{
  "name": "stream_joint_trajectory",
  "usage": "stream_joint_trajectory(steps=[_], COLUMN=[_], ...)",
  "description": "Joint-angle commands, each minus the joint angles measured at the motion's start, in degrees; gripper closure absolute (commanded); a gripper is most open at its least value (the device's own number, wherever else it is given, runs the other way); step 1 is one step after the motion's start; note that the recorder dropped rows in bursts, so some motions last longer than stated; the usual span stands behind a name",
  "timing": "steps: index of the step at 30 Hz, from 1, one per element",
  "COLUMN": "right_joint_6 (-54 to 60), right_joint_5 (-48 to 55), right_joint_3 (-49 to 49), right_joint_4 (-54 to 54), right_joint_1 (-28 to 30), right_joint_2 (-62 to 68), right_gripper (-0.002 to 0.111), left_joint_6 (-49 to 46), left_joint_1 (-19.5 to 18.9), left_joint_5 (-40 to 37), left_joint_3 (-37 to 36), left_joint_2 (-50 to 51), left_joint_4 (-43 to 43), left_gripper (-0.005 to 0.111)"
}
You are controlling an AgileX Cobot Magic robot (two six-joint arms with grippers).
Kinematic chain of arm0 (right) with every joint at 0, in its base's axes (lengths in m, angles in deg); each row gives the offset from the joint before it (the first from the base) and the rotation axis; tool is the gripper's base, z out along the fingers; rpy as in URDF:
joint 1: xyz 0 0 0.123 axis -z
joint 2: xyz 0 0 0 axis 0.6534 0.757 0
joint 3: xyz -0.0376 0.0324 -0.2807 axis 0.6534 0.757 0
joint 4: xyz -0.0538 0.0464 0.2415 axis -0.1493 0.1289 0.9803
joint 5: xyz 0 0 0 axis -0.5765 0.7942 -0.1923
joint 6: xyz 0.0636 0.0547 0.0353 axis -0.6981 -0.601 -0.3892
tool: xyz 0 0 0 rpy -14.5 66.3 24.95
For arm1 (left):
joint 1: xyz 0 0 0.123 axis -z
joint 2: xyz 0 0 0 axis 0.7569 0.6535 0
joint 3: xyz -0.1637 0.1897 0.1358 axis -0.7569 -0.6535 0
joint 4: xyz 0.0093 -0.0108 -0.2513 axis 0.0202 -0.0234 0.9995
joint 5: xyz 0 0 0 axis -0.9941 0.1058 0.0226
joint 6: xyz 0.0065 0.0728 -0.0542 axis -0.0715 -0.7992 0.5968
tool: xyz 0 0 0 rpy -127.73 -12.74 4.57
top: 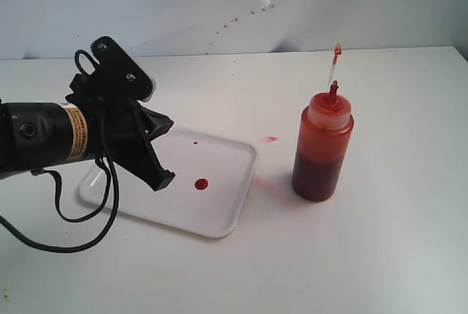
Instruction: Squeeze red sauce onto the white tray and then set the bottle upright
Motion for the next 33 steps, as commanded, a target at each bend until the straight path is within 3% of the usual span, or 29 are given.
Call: stream_joint_trajectory(steps=[1,7,10,14,21,28,33], right_joint_6=[-8.1,-32.5,-39.5,-43.6,-47.0,-47.0,-47.0], right_joint_5=[-8.1,-12.5,-11.4,-13.9,-23.1,-25.2,-32.8], right_joint_3=[-0.4,1.4,4.3,9.8,18.4,26.5,32.5], right_joint_4=[-2.2,-26.9,-36.9,-43.8,-47.0,-47.2,-47.2], right_joint_1=[1.3,1.3,1.2,1.2,1.0,0.8,-3.2], right_joint_2=[-6.9,-14.4,-19.0,-27.5,-45.0,-54.6,-59.7], right_gripper=[0.108,0.108,0.108,0.108,0.108,0.108,0.108], left_joint_6=[0.3,0.3,0.3,2.8,7.5,7.9,7.9], left_joint_1=[0.1,0.1,0.1,0.1,-2.5,-4.1,-4.1], left_joint_5=[5.6,4.0,-0.1,0.5,14.5,8.4,3.7], left_joint_3=[0.5,0.5,0.5,0.4,0.4,0.4,0.4], left_joint_2=[-0.2,-0.2,-0.3,-2.2,-12.0,-24.0,-31.5], left_joint_4=[0.7,0.7,0.7,0.7,2.2,2.2,2.2], left_gripper=[0.105,0.105,0.105,0.105,0.105,0.105,0.105])
